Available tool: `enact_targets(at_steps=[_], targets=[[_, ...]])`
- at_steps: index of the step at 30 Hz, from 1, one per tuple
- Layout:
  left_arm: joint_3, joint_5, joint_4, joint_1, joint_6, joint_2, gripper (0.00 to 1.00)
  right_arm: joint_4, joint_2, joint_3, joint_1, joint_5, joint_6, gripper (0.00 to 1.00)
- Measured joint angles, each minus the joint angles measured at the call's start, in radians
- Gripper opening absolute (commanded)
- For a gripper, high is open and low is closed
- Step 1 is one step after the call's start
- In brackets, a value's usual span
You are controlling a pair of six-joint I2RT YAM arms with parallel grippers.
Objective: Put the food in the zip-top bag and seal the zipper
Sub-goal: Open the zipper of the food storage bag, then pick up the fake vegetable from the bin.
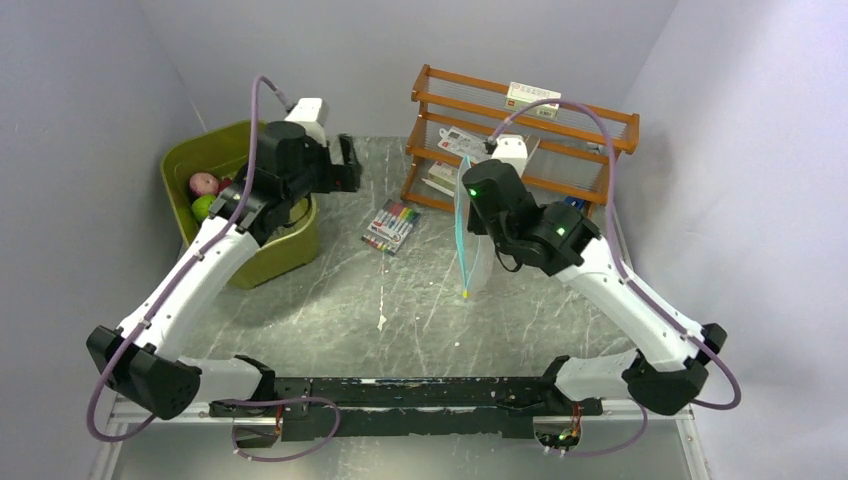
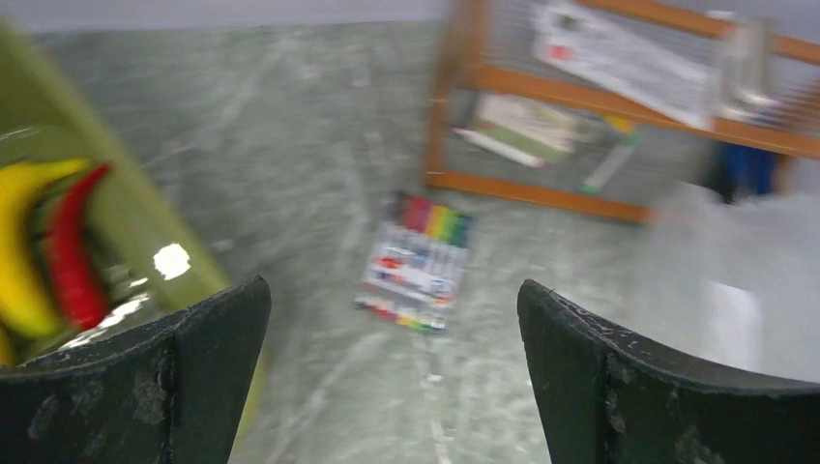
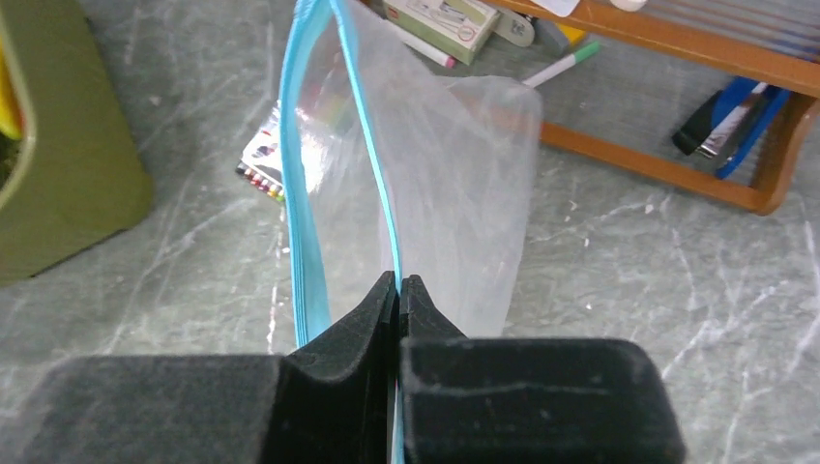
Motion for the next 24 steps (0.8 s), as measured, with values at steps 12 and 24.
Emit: enact_targets(at_steps=[12, 24], targets=[[0.000, -0.267, -0.066, 0.348, 0.127, 0.142, 0.92, 0.098, 0.104, -0.223, 0.000, -0.130, -0.053, 0.00], [-0.023, -0.380, 0.080, 0.638, 0.170, 0.274, 0.94, 0.270, -0.031, -0.320, 0.000, -0.242, -0.093, 0.00]])
